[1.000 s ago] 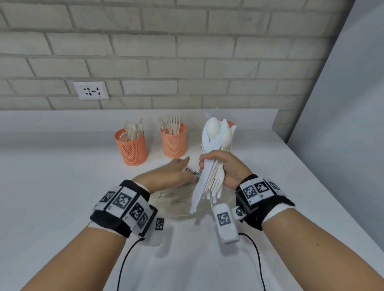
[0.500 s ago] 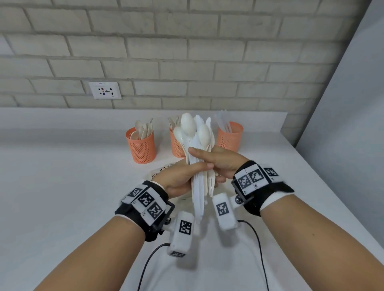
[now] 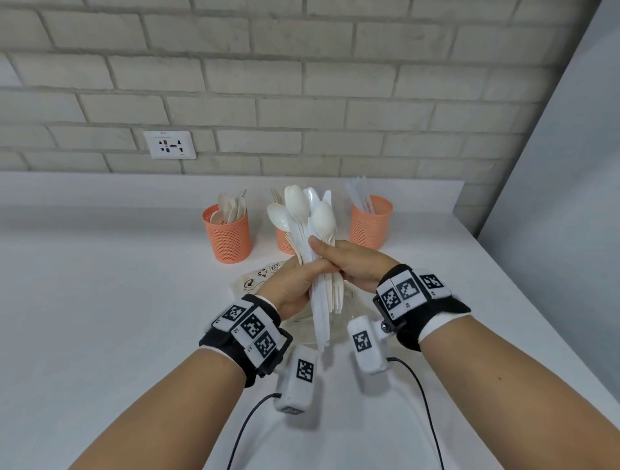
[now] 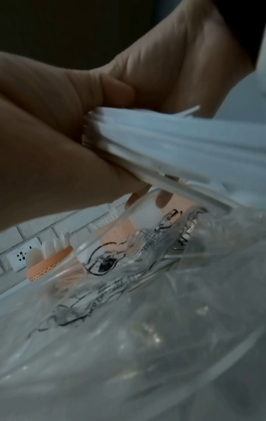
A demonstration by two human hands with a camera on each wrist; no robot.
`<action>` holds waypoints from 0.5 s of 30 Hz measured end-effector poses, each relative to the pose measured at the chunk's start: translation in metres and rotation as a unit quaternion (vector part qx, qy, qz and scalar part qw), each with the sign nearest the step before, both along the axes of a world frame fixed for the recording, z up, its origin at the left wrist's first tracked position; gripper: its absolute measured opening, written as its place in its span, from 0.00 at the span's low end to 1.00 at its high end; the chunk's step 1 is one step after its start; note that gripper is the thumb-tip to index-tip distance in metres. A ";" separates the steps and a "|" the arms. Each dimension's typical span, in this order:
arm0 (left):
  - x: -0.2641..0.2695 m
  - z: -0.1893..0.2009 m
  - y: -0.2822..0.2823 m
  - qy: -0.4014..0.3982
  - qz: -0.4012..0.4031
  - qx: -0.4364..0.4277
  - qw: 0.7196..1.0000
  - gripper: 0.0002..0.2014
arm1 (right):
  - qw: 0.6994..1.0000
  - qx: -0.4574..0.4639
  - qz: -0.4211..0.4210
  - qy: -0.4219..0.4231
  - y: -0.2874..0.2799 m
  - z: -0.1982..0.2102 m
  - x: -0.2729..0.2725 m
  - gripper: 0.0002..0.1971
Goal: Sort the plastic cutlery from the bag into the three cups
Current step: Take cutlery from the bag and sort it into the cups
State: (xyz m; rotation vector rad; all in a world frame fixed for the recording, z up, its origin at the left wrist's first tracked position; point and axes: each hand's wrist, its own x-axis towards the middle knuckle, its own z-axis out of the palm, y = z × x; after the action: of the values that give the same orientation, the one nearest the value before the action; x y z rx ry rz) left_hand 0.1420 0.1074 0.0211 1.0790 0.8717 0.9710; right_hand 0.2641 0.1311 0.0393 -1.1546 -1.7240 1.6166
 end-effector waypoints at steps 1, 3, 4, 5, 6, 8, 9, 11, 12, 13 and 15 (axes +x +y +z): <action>0.000 -0.001 0.002 -0.010 0.012 -0.005 1.000 0.20 | 1.000 0.006 -0.004 0.016 -0.001 -0.001 0.000 0.28; 0.000 0.001 0.006 -0.028 0.028 -0.011 0.999 0.16 | 0.996 0.025 -0.065 0.053 -0.003 -0.001 -0.002 0.25; -0.001 0.002 0.007 -0.033 0.034 -0.013 0.999 0.15 | 0.990 0.057 -0.116 0.055 -0.004 -0.003 -0.004 0.24; -0.002 0.003 0.009 -0.035 0.039 -0.012 0.999 0.14 | 0.977 0.112 -0.175 0.042 -0.004 -0.005 -0.005 0.21; -0.003 0.005 0.010 -0.036 0.051 -0.013 0.998 0.14 | 0.956 0.183 -0.228 0.027 -0.005 -0.005 -0.006 0.17; -0.004 0.005 0.014 -0.046 0.085 -0.021 0.995 0.14 | 0.924 0.284 -0.255 0.029 -0.007 -0.006 -0.004 0.10; -0.004 0.005 0.017 -0.058 0.105 -0.027 0.992 0.14 | 0.924 0.302 -0.232 0.027 -0.008 -0.006 -0.003 0.12; -0.005 0.005 0.021 -0.085 0.135 -0.046 0.986 0.12 | 0.948 0.282 -0.145 0.004 -0.011 -0.005 -0.002 0.15; -0.005 0.005 0.022 -0.098 0.139 -0.054 0.984 0.11 | 0.957 0.270 -0.108 -0.023 -0.013 -0.004 -0.002 0.16; -0.005 0.004 0.023 -0.107 0.141 -0.060 0.982 0.10 | 0.957 0.268 -0.092 -0.057 -0.013 -0.004 -0.003 0.18; -0.004 0.003 0.022 -0.128 0.129 -0.056 0.982 0.07 | 0.948 0.284 -0.096 -0.109 -0.013 -0.004 -0.003 0.21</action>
State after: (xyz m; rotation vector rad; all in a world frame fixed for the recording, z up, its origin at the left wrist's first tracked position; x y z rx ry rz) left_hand 0.1383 0.1294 0.0244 0.7371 0.8544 1.2311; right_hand 0.2608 0.1177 0.0351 -1.1833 -1.9604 0.8122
